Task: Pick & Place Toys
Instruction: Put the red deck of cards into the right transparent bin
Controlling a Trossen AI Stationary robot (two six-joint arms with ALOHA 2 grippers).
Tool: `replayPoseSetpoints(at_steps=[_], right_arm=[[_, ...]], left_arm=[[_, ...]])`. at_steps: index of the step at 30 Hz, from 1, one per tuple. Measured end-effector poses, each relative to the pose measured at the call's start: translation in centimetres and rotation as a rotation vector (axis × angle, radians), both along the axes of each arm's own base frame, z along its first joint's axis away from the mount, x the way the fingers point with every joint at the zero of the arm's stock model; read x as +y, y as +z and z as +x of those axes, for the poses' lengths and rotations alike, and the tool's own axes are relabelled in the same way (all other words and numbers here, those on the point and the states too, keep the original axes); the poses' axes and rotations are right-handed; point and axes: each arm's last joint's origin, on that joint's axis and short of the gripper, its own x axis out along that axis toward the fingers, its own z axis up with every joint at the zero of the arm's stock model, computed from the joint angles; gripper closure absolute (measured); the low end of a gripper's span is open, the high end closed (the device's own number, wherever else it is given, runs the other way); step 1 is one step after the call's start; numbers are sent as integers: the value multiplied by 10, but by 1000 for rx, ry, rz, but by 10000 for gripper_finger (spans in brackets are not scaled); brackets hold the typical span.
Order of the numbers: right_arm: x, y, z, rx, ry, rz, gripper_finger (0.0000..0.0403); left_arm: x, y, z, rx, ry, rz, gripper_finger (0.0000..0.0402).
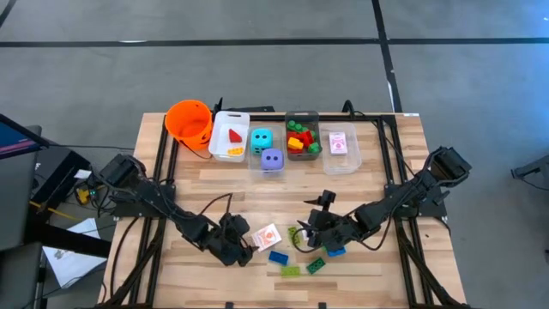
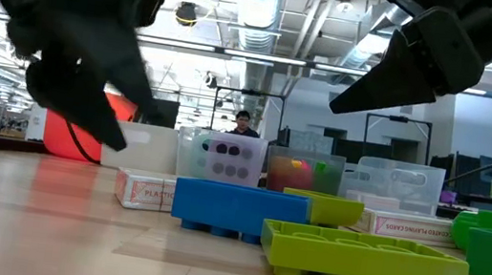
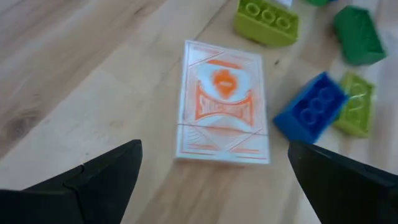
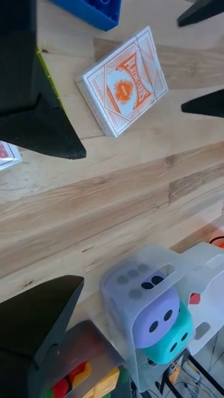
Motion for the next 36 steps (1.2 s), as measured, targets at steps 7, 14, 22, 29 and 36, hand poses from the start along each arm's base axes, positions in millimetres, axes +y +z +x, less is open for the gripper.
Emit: replayPoseSetpoints(at_steps=[7,14,22,29,36], right_arm=[[0,0,0,2,-1,-1,85],[-1,0,0,6,-1,-9,85],[-6,-19,10,32,-39,-34,85],[-7,-56,19,150,-8,-86,85],[16,-37,21,143,188,-116,85]], left_arm=[[-3,-29,2,30,17,131,4],[-11,-44,9,-39,21,192,4],[-14,-39,11,-67,-25,189,2],[-15,-35,16,-114,-25,115,2],[-14,-34,19,-126,-27,95,6]])
